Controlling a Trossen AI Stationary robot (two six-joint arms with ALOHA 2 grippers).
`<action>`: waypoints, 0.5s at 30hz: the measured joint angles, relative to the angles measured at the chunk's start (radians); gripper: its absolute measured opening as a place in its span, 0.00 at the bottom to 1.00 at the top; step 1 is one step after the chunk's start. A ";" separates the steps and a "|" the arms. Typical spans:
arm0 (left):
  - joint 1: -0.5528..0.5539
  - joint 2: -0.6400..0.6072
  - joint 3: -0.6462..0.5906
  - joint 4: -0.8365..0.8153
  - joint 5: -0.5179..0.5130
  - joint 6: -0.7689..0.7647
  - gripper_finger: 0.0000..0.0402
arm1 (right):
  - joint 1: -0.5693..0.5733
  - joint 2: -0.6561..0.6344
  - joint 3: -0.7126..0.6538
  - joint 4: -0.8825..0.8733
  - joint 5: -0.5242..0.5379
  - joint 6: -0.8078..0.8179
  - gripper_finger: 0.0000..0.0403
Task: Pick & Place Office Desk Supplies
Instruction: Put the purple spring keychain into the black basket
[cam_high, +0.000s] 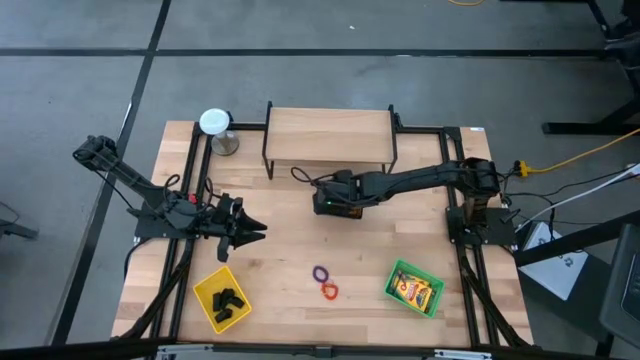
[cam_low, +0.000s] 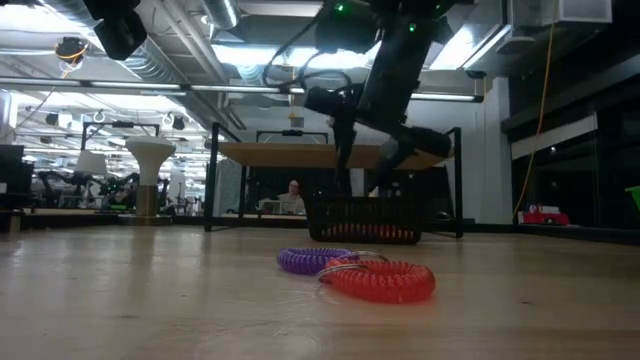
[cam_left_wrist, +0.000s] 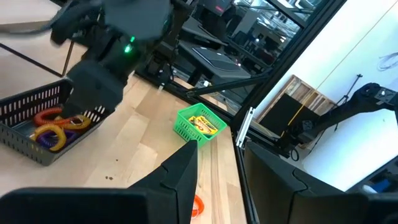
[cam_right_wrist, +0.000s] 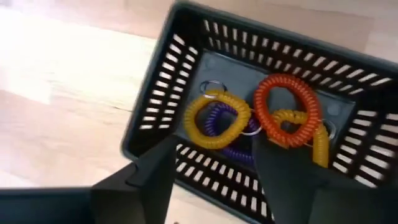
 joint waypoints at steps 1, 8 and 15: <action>0.000 0.000 0.000 0.000 0.000 -0.002 0.32 | 0.003 -0.009 0.000 0.004 0.008 -0.001 0.54; 0.000 0.000 -0.001 0.000 0.000 -0.001 0.32 | 0.060 -0.056 0.001 0.311 -0.015 -0.086 0.55; 0.000 0.000 -0.001 0.000 0.000 0.006 0.32 | 0.186 -0.046 0.002 0.325 -0.080 -0.139 0.49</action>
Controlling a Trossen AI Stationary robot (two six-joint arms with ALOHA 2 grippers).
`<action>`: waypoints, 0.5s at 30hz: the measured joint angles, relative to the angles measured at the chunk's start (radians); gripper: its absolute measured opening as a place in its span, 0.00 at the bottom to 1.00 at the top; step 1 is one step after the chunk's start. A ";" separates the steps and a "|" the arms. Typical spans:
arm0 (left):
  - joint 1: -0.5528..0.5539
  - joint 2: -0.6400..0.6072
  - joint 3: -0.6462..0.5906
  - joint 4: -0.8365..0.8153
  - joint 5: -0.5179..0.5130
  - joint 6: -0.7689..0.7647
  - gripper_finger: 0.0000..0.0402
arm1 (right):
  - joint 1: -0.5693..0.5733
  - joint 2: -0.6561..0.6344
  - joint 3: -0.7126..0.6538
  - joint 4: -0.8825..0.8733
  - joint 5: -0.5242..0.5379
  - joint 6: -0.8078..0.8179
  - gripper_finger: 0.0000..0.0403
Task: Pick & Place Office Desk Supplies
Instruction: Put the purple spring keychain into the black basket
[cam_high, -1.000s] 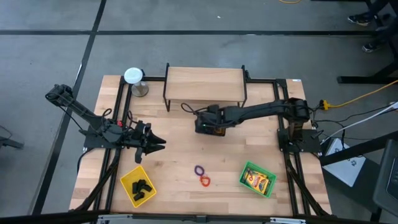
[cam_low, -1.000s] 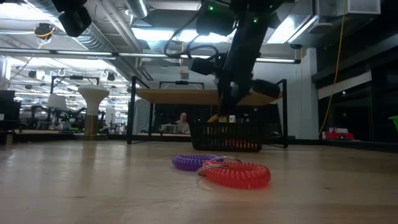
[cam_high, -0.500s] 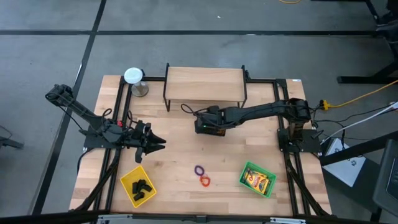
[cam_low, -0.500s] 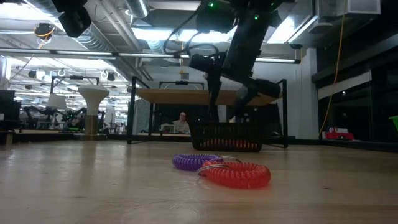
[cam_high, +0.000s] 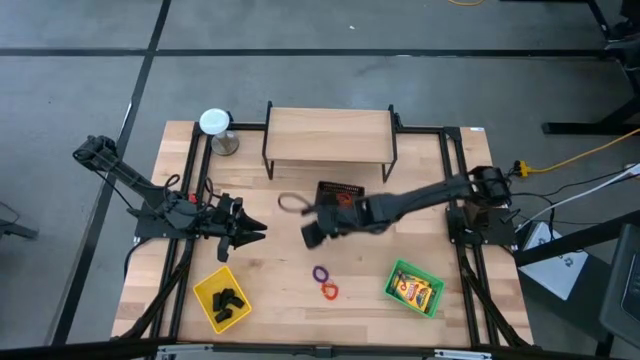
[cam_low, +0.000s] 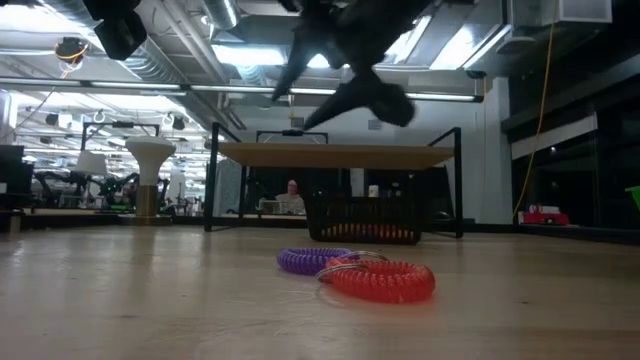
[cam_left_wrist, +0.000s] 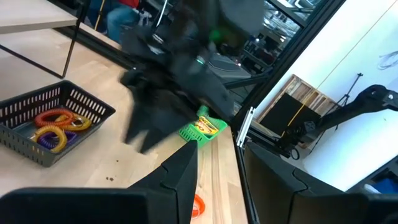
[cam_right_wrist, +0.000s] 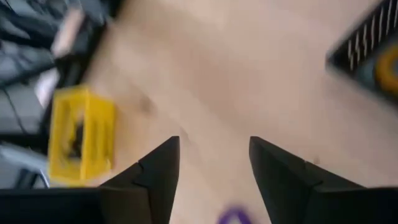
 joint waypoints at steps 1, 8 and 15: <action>0.000 0.000 0.000 0.000 0.000 0.000 0.32 | 0.020 0.000 0.000 -0.023 0.000 0.006 0.48; 0.000 0.000 0.000 0.000 -0.001 0.000 0.32 | 0.127 0.001 -0.001 -0.090 0.021 0.076 0.47; 0.000 0.000 0.000 0.000 -0.001 0.000 0.32 | 0.165 0.102 0.000 -0.096 -0.010 0.182 0.47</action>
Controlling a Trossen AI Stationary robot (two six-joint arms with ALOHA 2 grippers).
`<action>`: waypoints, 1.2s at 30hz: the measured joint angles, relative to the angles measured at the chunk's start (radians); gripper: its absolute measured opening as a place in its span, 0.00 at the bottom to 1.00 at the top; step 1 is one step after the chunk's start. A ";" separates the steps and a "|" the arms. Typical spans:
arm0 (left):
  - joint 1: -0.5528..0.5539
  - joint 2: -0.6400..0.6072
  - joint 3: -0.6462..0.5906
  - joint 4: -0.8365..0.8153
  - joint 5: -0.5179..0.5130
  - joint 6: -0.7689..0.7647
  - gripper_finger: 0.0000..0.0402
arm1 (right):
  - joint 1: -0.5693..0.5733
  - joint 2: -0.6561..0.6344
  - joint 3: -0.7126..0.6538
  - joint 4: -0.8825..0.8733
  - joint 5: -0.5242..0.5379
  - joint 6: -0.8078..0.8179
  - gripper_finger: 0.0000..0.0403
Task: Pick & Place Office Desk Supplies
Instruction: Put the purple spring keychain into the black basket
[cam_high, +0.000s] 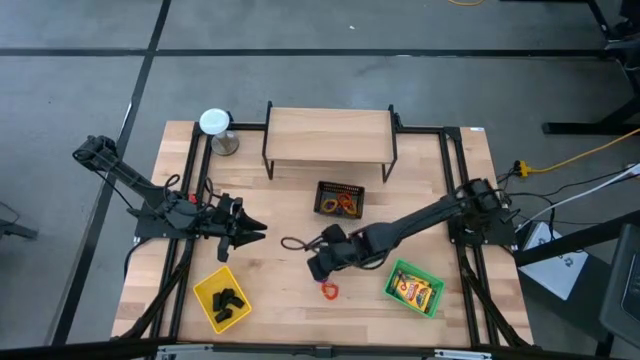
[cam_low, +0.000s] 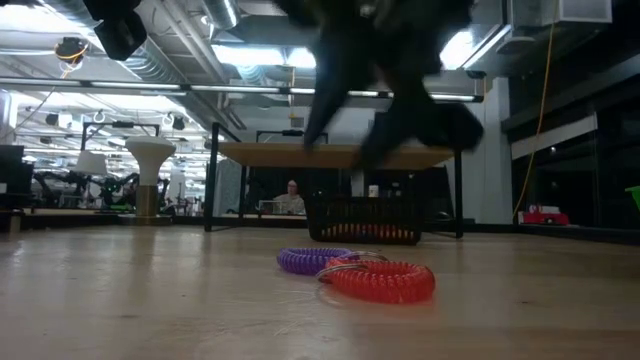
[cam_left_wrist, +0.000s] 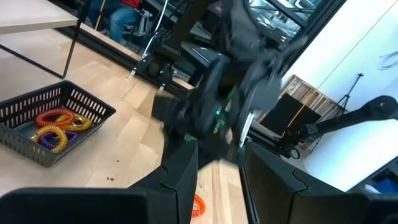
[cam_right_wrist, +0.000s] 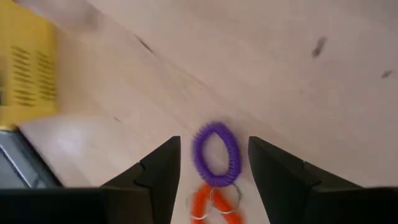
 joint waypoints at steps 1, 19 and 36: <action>0.000 0.000 0.000 0.001 0.000 0.000 0.32 | 0.001 0.021 0.000 0.014 -0.019 0.003 0.47; 0.000 0.000 0.000 -0.003 0.001 -0.004 0.32 | 0.005 0.123 -0.001 0.005 -0.143 0.104 0.47; 0.000 0.000 0.000 -0.010 0.002 0.003 0.32 | 0.015 0.137 0.002 -0.094 -0.157 0.120 0.03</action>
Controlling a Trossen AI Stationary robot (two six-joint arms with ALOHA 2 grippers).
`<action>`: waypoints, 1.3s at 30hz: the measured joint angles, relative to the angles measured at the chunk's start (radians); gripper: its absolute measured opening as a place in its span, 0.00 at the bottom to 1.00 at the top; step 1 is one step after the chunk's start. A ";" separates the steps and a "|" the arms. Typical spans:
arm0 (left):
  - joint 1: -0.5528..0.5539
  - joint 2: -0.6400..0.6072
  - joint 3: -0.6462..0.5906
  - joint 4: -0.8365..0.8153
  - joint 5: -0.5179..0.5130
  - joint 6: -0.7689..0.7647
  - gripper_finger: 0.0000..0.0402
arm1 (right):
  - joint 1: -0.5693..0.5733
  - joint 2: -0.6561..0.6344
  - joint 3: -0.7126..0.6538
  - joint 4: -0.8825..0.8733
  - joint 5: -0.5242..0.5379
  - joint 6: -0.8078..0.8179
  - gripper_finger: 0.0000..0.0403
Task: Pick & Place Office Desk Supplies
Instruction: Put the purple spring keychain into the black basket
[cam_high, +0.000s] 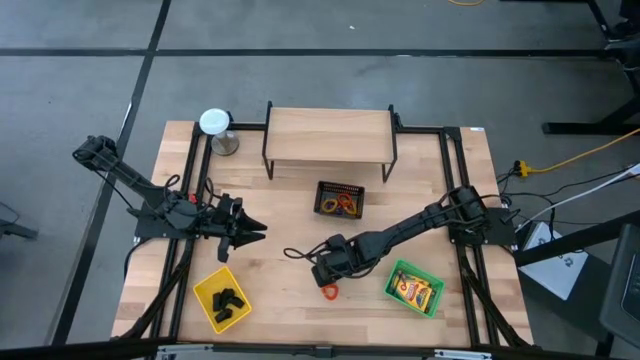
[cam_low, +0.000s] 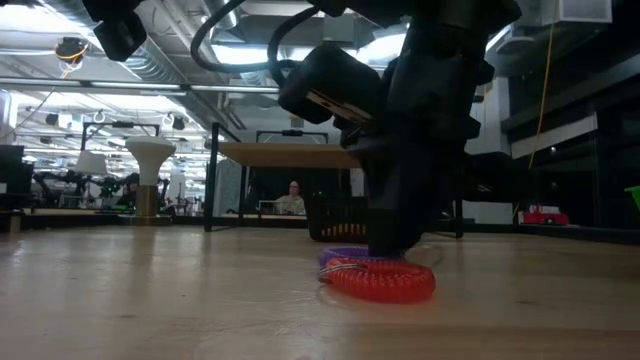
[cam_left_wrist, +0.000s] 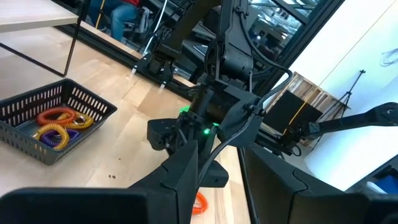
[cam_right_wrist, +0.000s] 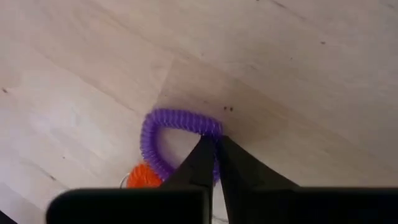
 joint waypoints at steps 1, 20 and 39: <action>0.000 0.000 0.000 0.000 0.000 0.000 0.32 | 0.000 0.000 0.000 -0.001 -0.001 0.000 0.03; 0.000 0.000 0.000 0.000 0.014 0.008 0.32 | -0.045 -0.096 -0.007 0.115 0.105 0.038 0.00; 0.000 0.000 0.000 -0.005 0.011 0.019 0.32 | -0.175 -0.366 -0.005 -0.147 0.430 -0.046 0.00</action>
